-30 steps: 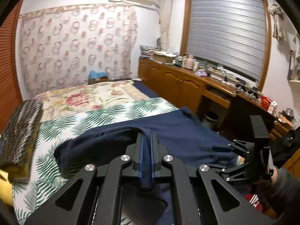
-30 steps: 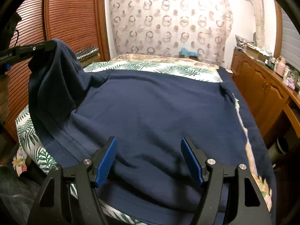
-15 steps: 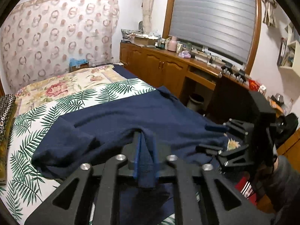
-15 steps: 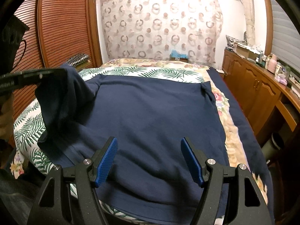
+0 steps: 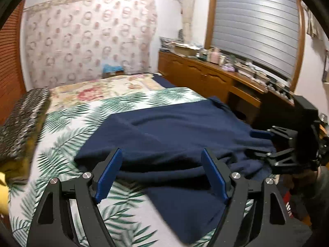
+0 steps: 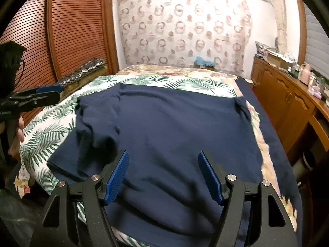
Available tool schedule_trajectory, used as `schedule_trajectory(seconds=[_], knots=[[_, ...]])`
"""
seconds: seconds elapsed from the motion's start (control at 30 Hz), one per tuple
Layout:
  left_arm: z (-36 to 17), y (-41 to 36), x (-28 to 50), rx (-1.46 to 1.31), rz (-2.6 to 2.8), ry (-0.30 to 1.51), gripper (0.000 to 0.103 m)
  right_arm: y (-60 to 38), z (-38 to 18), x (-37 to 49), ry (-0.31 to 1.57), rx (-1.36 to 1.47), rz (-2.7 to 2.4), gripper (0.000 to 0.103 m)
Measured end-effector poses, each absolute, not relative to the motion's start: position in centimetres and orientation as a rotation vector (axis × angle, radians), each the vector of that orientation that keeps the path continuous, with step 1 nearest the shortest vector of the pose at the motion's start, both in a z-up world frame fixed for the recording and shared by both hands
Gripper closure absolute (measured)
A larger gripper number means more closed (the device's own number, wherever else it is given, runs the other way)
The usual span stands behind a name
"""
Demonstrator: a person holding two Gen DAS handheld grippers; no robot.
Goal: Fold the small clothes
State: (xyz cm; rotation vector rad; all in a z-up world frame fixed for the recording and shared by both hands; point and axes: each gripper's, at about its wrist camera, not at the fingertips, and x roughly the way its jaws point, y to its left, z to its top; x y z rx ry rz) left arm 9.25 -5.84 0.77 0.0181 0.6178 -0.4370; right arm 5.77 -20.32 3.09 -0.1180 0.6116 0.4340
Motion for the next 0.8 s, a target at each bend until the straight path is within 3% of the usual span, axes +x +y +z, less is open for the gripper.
schedule_trajectory(seconds=[0.4,0.7,0.73,0.8], knots=[[-0.3,-0.3,9.4,-0.029,-0.307,0.609,0.023,-16.3,4.2,6.7,0.574,-0.177,0.572,0.031],[-1.5,0.4,9.6,-0.04,-0.302,0.631,0.023,-14.8,1.5,10.5,0.729,-0.242,0.647,0.031],[-1.6,0.3,9.5,-0.039,-0.305,0.631,0.023,-14.7,1.5,10.8,0.736,-0.252,0.638,0.034],[-1.7,0.2,9.4,-0.038,-0.309,0.633,0.023,-14.9,1.4,11.3,0.742,-0.274,0.64,0.051]])
